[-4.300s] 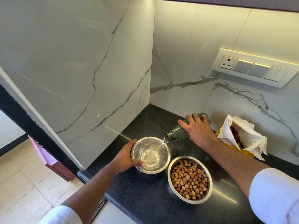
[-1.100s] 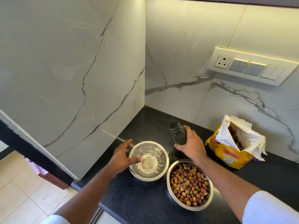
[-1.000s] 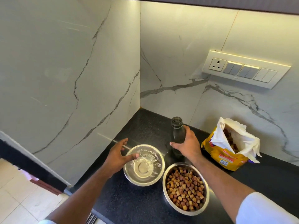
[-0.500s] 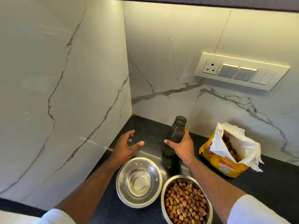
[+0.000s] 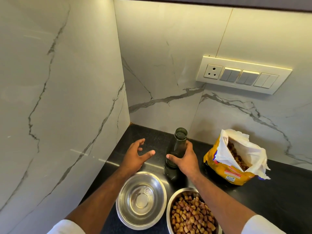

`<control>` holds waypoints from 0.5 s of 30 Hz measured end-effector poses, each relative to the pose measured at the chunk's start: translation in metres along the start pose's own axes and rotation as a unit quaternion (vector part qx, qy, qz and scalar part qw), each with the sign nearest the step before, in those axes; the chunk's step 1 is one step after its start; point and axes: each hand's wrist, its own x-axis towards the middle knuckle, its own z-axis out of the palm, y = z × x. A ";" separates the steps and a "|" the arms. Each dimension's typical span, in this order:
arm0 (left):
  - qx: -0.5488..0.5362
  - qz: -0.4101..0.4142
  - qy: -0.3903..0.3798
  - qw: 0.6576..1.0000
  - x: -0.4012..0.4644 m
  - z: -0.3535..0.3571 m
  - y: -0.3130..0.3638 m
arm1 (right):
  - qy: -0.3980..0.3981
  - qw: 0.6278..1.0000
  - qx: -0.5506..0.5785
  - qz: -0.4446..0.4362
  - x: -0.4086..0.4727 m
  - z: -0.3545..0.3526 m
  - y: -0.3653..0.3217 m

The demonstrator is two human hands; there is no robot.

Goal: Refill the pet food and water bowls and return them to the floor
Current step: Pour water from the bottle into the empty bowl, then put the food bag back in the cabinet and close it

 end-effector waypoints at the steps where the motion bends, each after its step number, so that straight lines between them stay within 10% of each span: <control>1: 0.000 0.003 0.001 1.000 -0.001 0.000 0.002 | 0.005 1.000 0.000 0.002 -0.002 -0.002 -0.001; 15: 0.010 0.098 0.016 0.995 -0.029 -0.016 0.072 | 0.072 0.992 -0.013 -0.101 -0.038 -0.058 -0.073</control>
